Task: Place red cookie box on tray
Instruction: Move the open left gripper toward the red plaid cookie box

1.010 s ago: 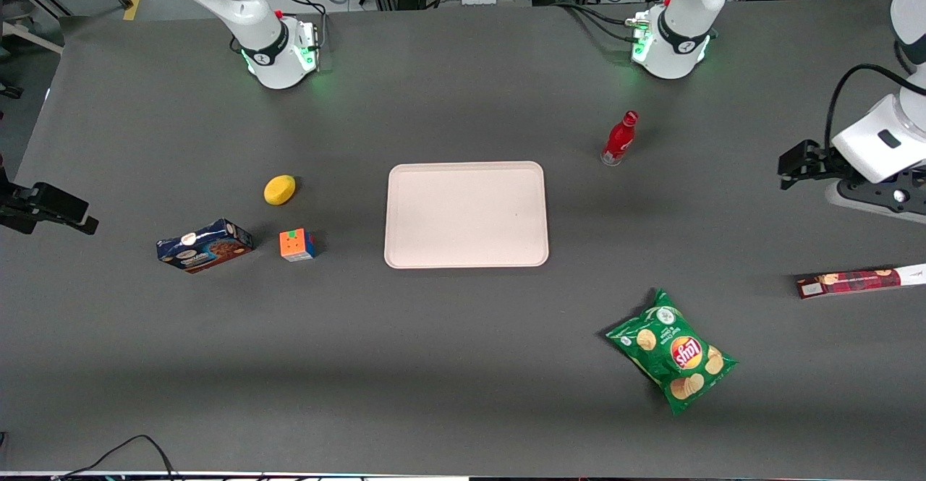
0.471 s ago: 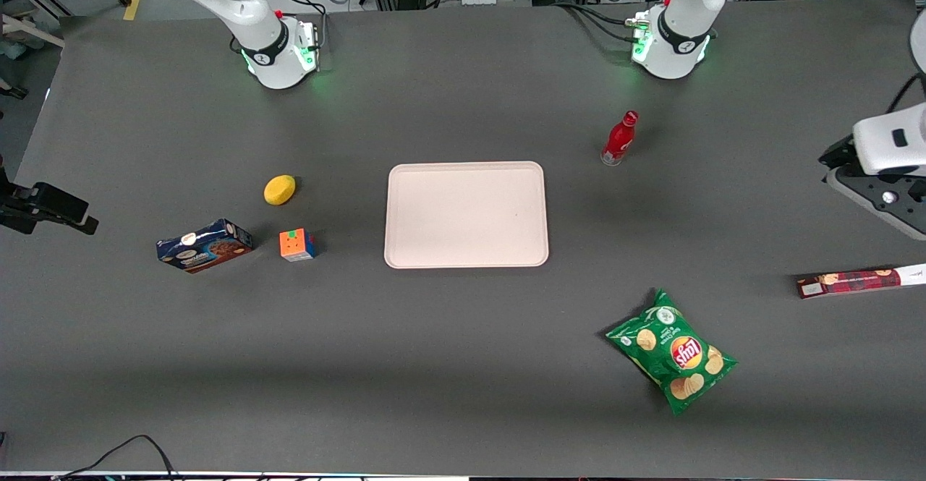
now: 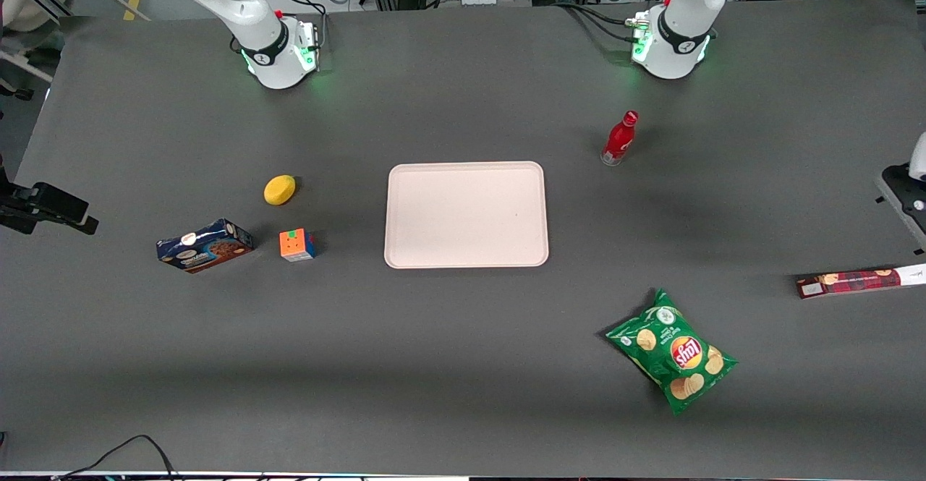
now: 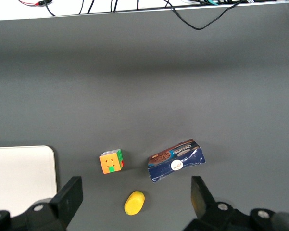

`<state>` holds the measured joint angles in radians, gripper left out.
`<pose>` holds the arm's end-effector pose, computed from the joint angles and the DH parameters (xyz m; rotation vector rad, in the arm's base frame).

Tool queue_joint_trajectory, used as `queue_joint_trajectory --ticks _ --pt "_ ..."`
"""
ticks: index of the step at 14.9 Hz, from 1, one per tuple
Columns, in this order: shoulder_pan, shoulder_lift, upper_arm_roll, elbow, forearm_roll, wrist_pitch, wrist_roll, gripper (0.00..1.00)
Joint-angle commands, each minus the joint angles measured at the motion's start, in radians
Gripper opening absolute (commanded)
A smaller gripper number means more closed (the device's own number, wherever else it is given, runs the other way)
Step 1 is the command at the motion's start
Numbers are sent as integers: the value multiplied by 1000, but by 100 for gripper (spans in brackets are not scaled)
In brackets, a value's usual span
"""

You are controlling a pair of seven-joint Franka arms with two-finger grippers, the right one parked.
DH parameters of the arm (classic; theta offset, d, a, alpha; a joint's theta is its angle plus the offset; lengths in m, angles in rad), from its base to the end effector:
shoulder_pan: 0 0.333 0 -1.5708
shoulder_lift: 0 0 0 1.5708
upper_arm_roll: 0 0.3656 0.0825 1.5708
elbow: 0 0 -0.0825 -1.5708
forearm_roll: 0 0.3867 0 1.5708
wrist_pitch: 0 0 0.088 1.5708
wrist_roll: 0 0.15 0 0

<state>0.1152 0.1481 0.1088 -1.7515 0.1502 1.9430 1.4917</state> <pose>0.6044 0.1509 0.4915 -2.3713 1.8420 0.1356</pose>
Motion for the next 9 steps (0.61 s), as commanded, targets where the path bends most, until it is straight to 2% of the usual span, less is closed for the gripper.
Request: queue_joint_trajectory --ticks 1,5,9 --pt "0 36 64 -23 -93 106 316 100" --pt "17 102 98 -23 -106 137 383 100" --pt "35 175 155 -20 -196 214 524 100"
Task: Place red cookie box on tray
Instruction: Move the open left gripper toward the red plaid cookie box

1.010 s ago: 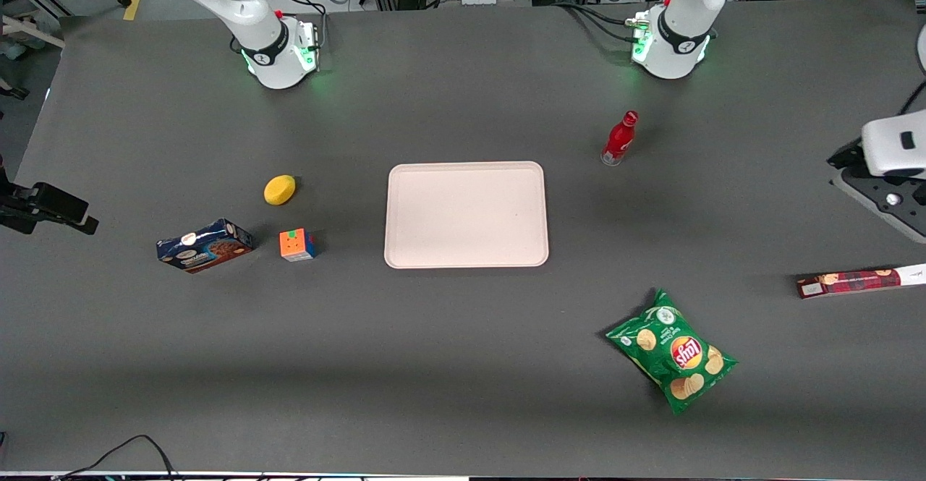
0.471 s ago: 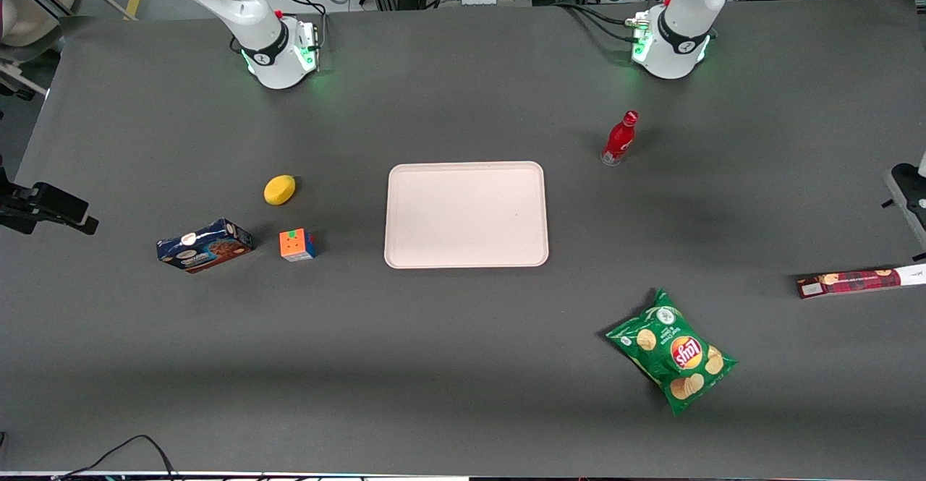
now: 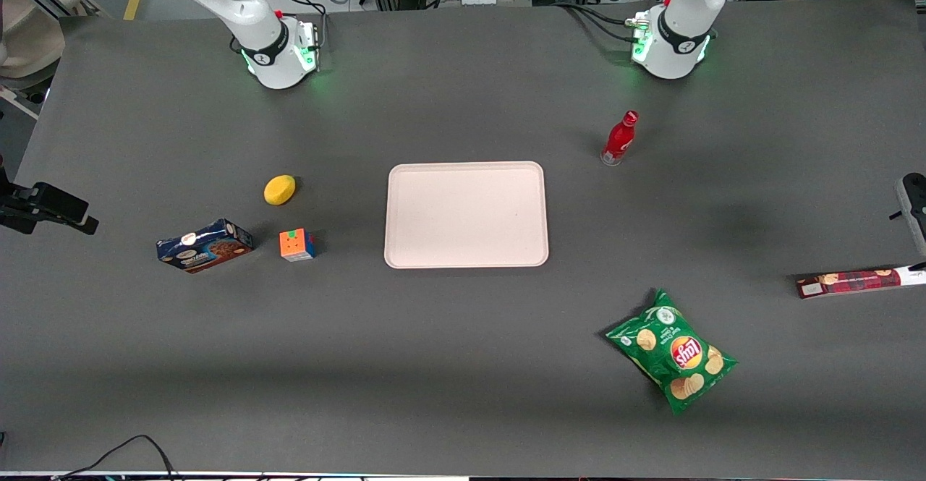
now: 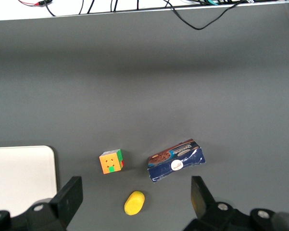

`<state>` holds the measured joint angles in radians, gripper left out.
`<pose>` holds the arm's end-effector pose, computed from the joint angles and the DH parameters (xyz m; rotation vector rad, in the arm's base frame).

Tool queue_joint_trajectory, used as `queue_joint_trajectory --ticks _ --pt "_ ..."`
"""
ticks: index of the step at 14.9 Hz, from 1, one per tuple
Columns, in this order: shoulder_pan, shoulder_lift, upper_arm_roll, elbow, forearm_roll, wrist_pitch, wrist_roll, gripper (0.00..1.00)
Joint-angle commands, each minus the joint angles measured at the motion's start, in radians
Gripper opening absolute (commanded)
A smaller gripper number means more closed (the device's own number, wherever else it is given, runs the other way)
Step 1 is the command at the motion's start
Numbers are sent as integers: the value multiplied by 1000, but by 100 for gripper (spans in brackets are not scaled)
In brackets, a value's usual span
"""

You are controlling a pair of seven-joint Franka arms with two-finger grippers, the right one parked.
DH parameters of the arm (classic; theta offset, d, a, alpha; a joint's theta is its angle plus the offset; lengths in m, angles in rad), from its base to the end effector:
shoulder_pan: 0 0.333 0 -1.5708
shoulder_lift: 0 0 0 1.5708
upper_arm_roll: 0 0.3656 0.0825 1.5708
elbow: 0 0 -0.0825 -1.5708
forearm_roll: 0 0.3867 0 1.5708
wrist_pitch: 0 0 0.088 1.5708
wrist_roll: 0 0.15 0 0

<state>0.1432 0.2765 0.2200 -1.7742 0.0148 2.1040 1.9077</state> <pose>0.6160 0.2245 0.4158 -2.1711 2.1511 0.0618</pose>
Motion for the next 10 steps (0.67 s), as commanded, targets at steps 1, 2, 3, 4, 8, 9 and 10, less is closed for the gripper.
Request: queue_joint_trajectory --ticks 1,2,3,4,8,9,10 --pt "7 62 51 4 -78 68 131 100" --pt "16 75 61 7 -85 74 155 100" --pt "27 87 62 10 -94 74 172 100" --pt "35 107 62 24 -114 74 180 100" --pt "62 177 64 53 -176 138 228 100" --pt "71 199 65 53 -183 166 229 100" --pt "87 217 65 53 -193 189 240 100"
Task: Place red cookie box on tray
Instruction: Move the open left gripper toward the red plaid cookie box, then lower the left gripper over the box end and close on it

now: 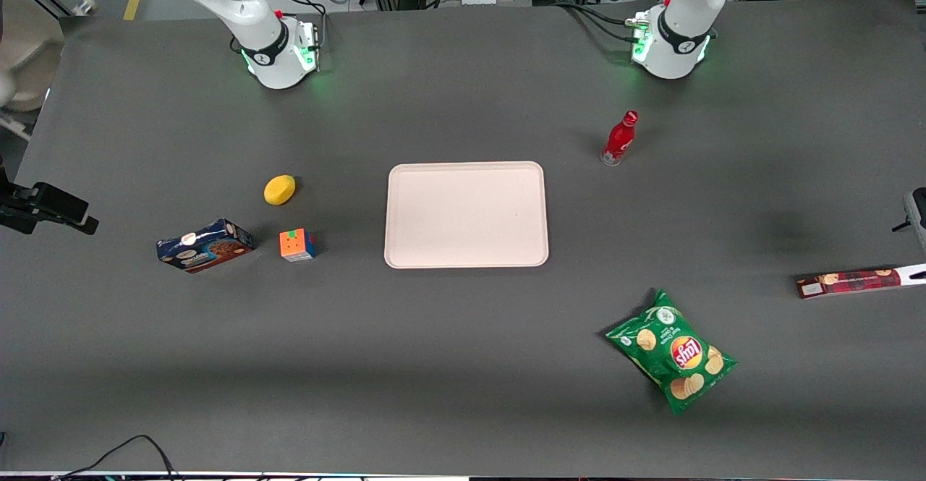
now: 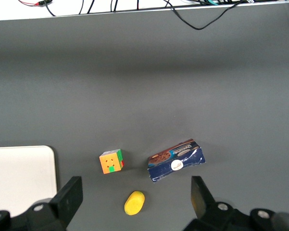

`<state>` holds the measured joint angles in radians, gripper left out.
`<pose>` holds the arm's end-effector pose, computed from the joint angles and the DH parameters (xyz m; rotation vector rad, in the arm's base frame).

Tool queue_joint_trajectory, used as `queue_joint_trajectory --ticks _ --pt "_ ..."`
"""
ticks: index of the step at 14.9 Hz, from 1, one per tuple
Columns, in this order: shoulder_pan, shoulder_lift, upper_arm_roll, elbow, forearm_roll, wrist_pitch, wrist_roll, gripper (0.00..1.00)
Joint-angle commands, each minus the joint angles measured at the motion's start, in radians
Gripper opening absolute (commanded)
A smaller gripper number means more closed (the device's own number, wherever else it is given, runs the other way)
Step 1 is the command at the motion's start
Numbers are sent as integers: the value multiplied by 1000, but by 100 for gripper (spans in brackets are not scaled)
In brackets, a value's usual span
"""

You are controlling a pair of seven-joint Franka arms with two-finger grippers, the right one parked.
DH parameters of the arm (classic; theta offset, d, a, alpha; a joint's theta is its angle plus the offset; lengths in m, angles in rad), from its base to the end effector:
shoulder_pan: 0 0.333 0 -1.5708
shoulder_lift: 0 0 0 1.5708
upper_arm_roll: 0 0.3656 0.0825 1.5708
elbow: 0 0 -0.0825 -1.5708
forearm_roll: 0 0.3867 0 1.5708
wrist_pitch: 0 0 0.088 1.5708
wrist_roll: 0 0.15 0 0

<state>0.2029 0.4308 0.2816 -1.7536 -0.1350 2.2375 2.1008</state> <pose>0.6202 0.2967 0.3402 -2.1769 2.1646 -0.0211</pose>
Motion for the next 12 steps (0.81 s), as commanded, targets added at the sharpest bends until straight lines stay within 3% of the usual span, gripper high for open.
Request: queue_joint_trajectory --ticks 1,3,12 --pt "29 86 4 33 -66 82 74 100" --pt "27 114 4 36 -127 109 120 100" --pt "44 218 5 97 -192 125 117 100"
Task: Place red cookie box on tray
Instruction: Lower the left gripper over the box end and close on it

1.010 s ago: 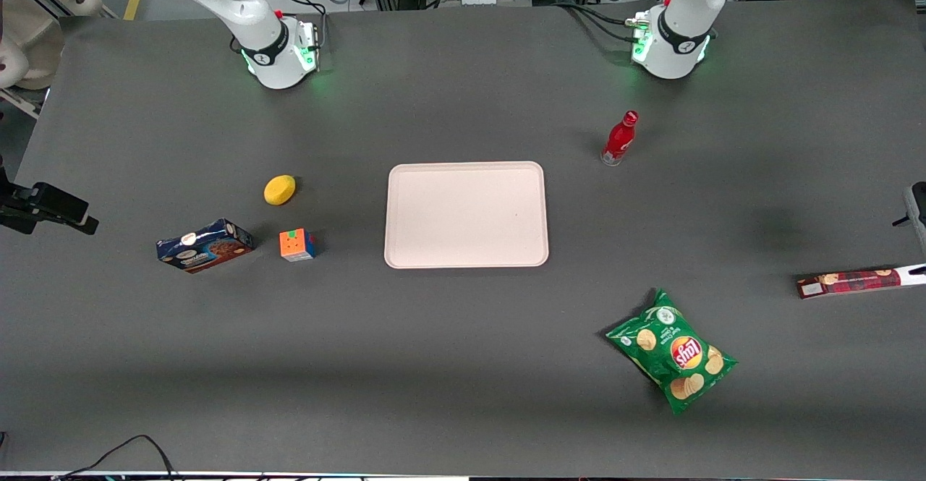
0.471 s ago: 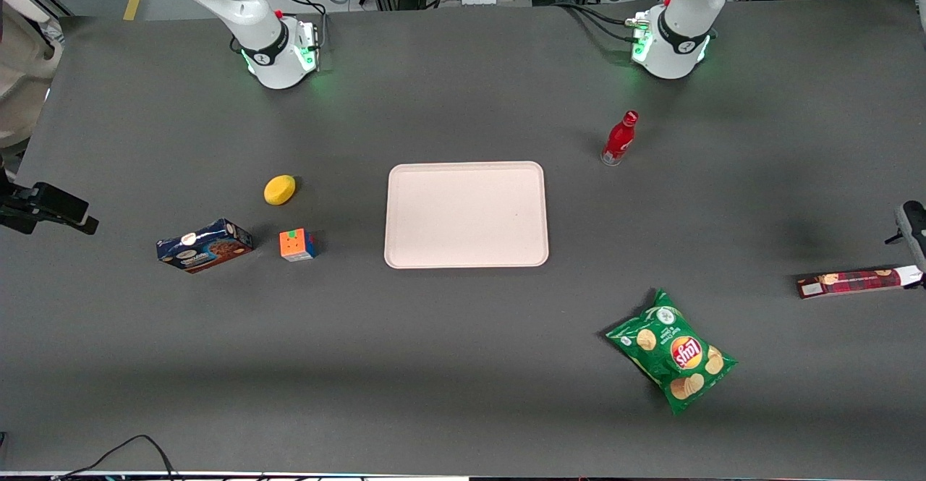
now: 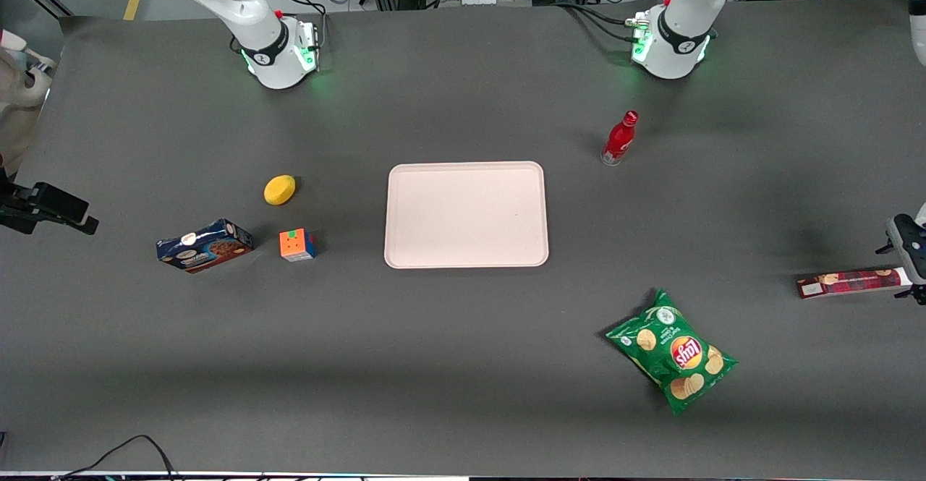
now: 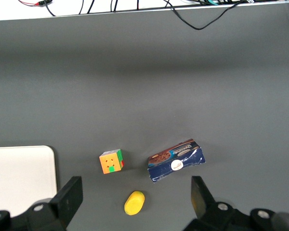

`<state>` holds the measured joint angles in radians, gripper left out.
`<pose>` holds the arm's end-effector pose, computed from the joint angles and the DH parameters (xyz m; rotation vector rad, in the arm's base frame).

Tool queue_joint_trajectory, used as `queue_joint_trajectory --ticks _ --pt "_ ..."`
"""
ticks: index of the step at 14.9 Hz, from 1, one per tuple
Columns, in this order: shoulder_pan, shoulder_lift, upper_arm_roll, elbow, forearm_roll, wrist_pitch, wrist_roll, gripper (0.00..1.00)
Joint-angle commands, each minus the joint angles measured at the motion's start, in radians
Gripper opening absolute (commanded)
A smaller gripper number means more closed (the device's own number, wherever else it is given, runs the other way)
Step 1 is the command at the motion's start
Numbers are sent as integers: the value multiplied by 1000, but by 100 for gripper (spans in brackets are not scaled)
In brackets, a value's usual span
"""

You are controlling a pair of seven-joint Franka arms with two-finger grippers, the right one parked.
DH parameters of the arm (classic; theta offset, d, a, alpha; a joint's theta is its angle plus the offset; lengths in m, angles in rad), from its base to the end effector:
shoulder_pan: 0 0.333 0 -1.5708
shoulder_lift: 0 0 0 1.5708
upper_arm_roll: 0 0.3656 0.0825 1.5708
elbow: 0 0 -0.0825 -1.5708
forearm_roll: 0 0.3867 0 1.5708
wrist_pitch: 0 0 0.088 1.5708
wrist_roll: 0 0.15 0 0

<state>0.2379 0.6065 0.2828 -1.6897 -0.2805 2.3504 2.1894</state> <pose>0.6406 0.3263 0.2603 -2.2080 2.1279 -0.1024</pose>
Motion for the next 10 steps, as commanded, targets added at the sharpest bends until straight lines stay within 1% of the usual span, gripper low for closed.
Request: queue_joint_trajectory --ticks 1,5,10 --pt "12 48 6 32 -48 19 29 100" --pt "14 65 15 31 -49 21 29 100" --pt "15 93 15 30 -72 20 27 100"
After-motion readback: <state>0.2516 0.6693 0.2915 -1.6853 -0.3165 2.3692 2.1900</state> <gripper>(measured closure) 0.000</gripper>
